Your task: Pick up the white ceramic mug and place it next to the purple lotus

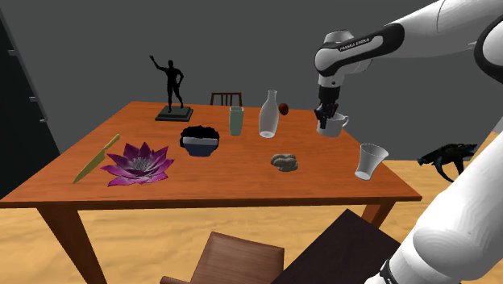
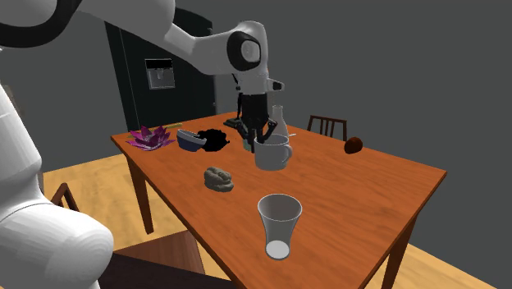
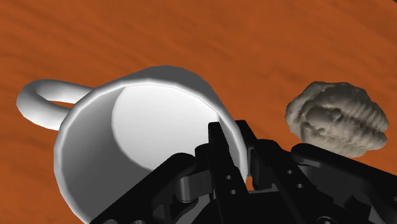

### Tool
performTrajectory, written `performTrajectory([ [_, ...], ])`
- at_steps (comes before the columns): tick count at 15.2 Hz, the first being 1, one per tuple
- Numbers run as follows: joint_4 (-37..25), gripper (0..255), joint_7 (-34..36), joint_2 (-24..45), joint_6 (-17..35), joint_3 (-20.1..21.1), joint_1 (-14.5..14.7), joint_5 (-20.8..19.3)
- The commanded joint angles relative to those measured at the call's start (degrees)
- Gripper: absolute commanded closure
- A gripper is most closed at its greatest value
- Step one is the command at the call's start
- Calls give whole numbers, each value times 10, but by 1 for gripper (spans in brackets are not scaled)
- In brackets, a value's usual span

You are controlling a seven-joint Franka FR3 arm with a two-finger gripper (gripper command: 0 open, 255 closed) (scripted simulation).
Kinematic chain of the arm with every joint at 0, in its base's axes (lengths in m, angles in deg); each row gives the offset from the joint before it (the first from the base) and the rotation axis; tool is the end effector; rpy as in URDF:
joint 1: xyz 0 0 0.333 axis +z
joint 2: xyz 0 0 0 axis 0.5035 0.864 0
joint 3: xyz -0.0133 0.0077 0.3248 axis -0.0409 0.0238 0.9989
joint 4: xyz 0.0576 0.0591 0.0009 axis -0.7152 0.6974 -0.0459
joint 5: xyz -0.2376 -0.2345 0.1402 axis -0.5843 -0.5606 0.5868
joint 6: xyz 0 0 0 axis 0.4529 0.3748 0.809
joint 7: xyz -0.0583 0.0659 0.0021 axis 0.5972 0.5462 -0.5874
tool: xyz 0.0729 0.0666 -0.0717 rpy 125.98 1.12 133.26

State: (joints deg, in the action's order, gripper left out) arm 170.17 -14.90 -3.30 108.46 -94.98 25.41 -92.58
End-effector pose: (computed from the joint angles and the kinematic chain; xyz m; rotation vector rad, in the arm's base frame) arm 0.4399 -0.2135 0.4875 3.0641 -0.0798 -0.1489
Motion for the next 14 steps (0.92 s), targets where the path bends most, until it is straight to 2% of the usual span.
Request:
performTrajectory([
  [1, -13, 255, -3, -4, -17, 0, -1, -1],
  [4, -29, 255, -4, -7, -36, 1, 0, -1],
  [14, -35, 255, 129, -2, -52, 78, 63, 20],
])
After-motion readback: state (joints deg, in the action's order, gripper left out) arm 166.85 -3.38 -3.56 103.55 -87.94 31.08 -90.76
